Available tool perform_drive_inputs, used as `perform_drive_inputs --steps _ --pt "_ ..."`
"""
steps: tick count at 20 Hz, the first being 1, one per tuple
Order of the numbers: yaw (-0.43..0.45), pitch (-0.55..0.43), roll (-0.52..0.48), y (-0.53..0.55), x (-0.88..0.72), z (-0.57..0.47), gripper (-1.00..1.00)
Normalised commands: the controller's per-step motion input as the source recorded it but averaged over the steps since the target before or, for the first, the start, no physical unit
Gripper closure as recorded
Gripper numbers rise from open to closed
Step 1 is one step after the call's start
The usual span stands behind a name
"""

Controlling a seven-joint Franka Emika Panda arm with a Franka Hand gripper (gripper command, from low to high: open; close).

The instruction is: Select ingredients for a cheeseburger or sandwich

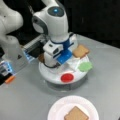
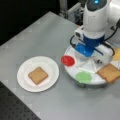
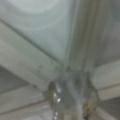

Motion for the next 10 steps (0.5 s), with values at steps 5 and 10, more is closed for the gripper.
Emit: perform_drive_inputs --steps 5,10 --pt "0.051 -0.101 -0.134 0.01 -0.02 -0.11 -1.00" --pt "0.076 -0.103 -0.135 -0.01 -0.03 -0.11 -1.00"
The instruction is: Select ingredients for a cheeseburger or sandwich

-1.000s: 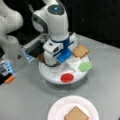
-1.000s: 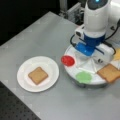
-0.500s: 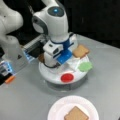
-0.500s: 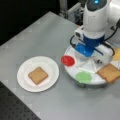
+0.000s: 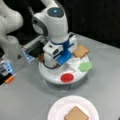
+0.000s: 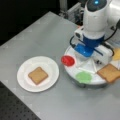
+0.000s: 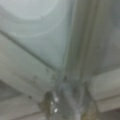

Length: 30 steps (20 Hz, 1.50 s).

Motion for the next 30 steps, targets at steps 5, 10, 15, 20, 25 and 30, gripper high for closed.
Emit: perform_drive_inputs --steps 5,10,15,20,25,30 --pt "0.140 -0.081 -0.152 -0.04 -0.04 -0.10 -1.00" --pt "0.251 -0.052 -0.097 -0.04 -0.06 -0.07 -1.00" --pt "0.279 -0.054 -0.049 -0.05 -0.07 -0.06 -1.00" --pt "0.258 -0.071 -0.015 -0.06 -0.07 -0.07 -1.00" --pt "0.227 -0.083 0.011 -0.05 -0.07 -0.07 -1.00" --pt "0.204 -0.092 0.031 -0.01 -0.07 -0.07 -1.00"
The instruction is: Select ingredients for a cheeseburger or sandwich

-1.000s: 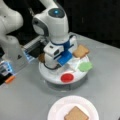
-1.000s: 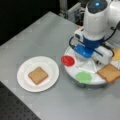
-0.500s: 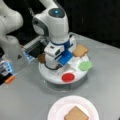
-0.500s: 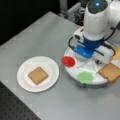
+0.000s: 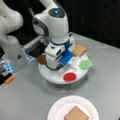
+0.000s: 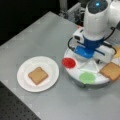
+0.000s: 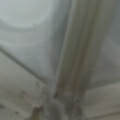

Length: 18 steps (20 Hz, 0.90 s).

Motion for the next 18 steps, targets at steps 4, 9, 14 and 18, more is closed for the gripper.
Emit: perform_drive_inputs --steps 4,9,14,18 --pt "0.233 -0.071 0.056 0.01 -0.08 -0.06 -1.00" --pt "0.210 -0.066 0.084 0.02 -0.08 -0.06 -1.00" --pt "0.186 -0.060 0.113 0.04 -0.08 -0.06 -1.00" --pt "0.159 -0.058 0.130 0.07 -0.07 -0.07 -1.00"
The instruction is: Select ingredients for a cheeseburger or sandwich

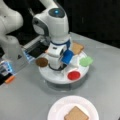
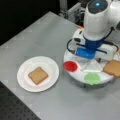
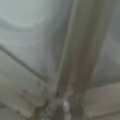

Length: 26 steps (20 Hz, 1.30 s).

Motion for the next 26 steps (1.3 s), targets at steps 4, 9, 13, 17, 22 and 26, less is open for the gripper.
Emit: perform_drive_inputs --steps 4,9,13,17,22,26 --pt "0.127 -0.055 0.139 0.09 -0.05 -0.07 -1.00" --pt "0.115 -0.054 0.137 0.13 -0.02 -0.09 -1.00" --pt "0.124 -0.051 0.135 0.17 0.01 -0.09 -1.00" --pt "0.163 -0.048 0.136 0.20 0.04 -0.10 -1.00" --pt "0.228 -0.024 0.121 0.21 0.09 -0.12 -1.00" --pt "0.284 0.032 0.105 0.21 0.14 -0.12 -1.00"
